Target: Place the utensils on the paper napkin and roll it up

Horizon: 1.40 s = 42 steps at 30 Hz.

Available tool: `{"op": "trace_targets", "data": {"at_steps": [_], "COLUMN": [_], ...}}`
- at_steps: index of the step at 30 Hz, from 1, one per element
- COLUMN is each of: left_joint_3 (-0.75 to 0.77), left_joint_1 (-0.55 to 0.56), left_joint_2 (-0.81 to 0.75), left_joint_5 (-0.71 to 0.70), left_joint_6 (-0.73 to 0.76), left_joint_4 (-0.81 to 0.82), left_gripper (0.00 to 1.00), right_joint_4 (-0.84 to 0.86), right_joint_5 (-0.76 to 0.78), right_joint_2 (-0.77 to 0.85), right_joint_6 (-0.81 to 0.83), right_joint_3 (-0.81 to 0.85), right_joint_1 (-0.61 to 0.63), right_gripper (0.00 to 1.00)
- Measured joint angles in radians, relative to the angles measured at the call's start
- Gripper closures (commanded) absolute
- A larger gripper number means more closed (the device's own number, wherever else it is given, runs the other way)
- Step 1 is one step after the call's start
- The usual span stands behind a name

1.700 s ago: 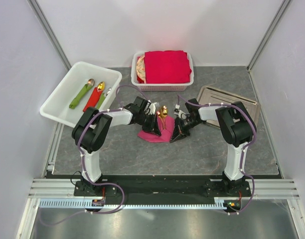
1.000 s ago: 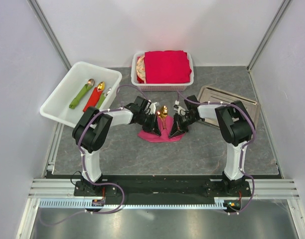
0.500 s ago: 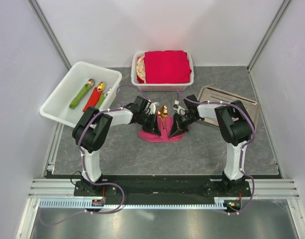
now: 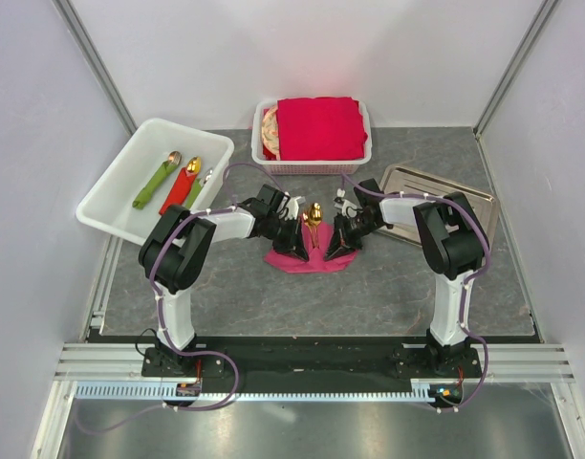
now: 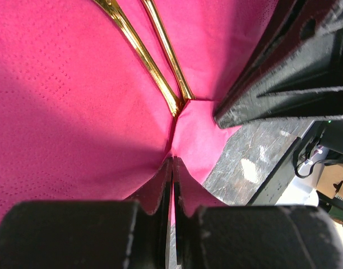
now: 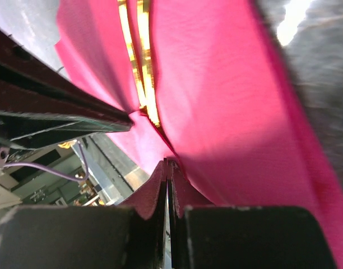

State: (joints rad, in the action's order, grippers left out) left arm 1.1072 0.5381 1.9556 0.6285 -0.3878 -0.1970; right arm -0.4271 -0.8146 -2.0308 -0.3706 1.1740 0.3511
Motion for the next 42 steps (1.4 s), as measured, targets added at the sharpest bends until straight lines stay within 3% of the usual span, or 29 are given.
{"op": "trace_targets", "data": {"at_steps": [32, 42], "left_joint_3": [0.008, 0.013], "left_joint_1": [-0.006, -0.006], "left_joint_2": [0.008, 0.013], "left_joint_5": [0.004, 0.007], "left_joint_6": [0.0, 0.0], "left_joint_4": [-0.01, -0.011], "left_gripper": [0.93, 0.94], "right_joint_4": [-0.155, -0.195], "right_joint_5": [0.051, 0.057], "right_joint_2": [0.043, 0.049], "right_joint_6": [0.121, 0.138], "right_joint_3": [0.011, 0.034], "right_joint_1": [0.009, -0.001], "right_gripper": [0.93, 0.74]}}
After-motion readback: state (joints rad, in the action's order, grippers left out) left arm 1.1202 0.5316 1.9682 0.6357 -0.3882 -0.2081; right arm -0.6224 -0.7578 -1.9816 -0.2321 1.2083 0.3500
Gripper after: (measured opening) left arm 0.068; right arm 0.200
